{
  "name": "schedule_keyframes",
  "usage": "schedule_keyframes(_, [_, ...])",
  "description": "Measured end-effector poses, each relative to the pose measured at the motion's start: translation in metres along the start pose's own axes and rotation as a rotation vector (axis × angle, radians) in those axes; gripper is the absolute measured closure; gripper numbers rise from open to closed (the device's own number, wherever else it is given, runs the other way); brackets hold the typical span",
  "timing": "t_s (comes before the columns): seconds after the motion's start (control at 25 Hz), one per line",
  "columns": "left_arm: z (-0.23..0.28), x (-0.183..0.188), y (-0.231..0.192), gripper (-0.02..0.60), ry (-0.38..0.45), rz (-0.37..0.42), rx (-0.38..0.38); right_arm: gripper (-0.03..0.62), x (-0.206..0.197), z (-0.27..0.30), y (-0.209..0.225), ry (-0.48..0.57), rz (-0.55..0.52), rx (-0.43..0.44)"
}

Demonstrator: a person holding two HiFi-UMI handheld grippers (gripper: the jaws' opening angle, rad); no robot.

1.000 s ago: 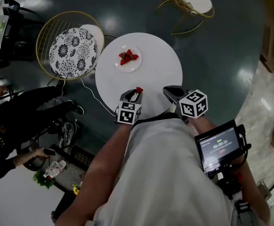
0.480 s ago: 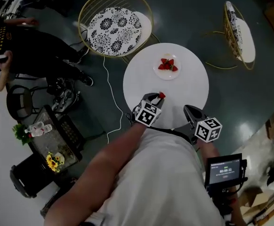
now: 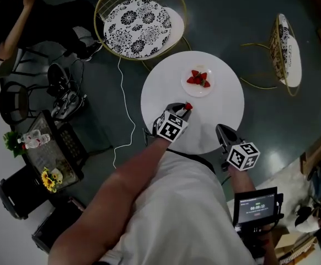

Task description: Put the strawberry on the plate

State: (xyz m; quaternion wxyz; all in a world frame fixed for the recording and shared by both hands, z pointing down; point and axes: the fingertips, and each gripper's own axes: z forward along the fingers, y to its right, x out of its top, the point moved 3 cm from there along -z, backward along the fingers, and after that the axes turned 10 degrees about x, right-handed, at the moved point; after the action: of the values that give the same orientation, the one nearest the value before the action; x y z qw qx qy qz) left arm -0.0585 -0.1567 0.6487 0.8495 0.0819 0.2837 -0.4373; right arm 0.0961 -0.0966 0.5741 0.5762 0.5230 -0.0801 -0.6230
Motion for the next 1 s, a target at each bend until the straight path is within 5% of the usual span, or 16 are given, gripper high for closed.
schedule_keyframes(0.68, [0.052, 0.051, -0.022, 0.463, -0.006, -0.067, 0.029, 0.586, -0.003, 0.001, 0.012, 0.008, 0.06, -0.041])
schedule_keyframes(1.0, [0.068, 0.061, -0.012, 0.463, -0.009, -0.023, -0.001, 0.586, -0.018, -0.011, 0.018, 0.028, 0.107, -0.084])
